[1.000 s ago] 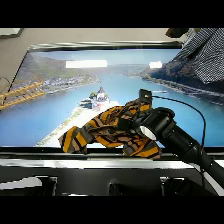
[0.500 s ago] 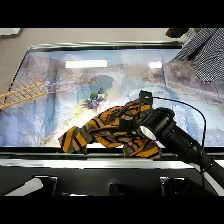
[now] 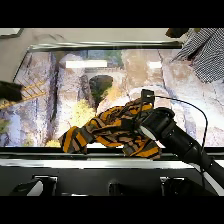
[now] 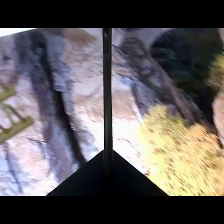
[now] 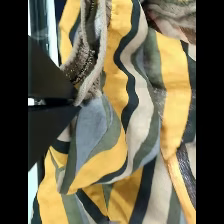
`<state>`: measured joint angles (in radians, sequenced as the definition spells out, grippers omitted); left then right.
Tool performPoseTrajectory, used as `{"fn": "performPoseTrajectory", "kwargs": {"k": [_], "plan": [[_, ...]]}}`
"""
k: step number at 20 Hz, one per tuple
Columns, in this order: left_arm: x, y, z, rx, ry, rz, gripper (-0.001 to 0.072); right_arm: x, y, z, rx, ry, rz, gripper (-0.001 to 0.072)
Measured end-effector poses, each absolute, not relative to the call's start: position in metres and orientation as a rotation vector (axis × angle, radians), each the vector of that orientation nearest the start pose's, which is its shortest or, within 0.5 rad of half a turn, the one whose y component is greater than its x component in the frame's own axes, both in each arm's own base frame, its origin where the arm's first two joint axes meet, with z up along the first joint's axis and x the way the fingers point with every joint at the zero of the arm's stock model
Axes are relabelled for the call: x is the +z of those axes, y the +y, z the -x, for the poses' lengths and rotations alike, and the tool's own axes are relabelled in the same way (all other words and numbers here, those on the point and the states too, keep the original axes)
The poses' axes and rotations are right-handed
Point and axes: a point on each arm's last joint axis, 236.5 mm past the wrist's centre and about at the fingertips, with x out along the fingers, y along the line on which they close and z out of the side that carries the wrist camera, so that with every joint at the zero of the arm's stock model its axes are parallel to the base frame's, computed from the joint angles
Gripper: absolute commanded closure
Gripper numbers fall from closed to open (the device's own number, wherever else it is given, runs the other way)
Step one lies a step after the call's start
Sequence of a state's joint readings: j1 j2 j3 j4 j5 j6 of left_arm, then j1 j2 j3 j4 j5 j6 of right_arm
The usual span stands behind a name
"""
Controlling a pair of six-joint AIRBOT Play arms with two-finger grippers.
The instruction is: Fold the clothes and pants, and hang the long-sleeved shirts on hangers.
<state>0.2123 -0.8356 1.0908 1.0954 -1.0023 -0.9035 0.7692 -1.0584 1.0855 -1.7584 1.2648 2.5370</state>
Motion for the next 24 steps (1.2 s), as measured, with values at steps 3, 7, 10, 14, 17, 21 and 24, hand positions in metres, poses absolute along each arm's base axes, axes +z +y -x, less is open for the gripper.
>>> {"fn": "performPoseTrajectory", "kwargs": {"k": [3,7,10,14,17,21,24], "plan": [[0.154,-0.083,-0.301,-0.526,0.697,-0.231,0.0689,0.057,0.198,-0.271,-0.050,1.195,-0.234,0.0688],[0.130,-0.136,-0.220,-0.752,0.717,-0.313,0.0690,0.057,0.196,-0.273,-0.071,1.186,-0.245,0.0688],[0.129,-0.147,-0.186,-0.804,0.694,-0.313,0.0690,0.057,0.186,-0.272,-0.116,1.185,-0.231,0.0688],[0.134,-0.149,-0.163,-0.824,0.655,-0.308,0.0690,0.058,0.168,-0.275,-0.187,1.165,-0.198,0.0688],[0.132,-0.148,-0.151,-0.837,0.666,-0.306,0.0690,0.060,0.155,-0.278,-0.244,1.136,-0.188,0.0688],[0.132,-0.150,-0.140,-0.862,0.672,-0.300,0.0689,0.065,0.143,-0.286,-0.315,1.083,-0.207,0.0688],[0.131,-0.153,-0.131,-0.889,0.690,-0.293,0.0689,0.067,0.138,-0.291,-0.348,1.055,-0.222,0.0688]]}}
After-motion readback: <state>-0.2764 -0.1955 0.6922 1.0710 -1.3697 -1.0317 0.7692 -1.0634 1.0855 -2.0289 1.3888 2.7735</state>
